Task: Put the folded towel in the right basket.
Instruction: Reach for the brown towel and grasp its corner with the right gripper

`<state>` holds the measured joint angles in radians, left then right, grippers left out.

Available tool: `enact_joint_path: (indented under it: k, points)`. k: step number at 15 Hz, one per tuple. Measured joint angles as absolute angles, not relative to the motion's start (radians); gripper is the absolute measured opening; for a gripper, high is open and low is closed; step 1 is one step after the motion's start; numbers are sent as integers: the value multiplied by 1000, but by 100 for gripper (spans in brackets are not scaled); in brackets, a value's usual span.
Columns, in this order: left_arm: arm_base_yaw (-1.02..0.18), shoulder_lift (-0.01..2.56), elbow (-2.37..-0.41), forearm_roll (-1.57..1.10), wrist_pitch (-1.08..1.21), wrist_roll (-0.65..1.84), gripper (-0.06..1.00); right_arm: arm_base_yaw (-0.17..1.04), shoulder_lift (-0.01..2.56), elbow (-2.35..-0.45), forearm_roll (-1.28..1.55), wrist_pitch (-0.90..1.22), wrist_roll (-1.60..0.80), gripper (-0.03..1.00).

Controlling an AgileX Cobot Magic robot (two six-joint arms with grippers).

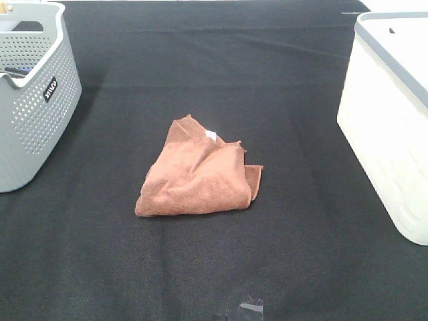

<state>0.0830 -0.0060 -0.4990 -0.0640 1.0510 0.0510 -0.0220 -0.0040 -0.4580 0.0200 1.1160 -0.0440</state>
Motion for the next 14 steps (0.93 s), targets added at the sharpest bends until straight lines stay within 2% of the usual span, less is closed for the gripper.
enact_joint_path:
  k: [14]
  points:
    - [83,-6,-499,-64,1051,51,99,-22,-4,-458,20,1116,-44,97]
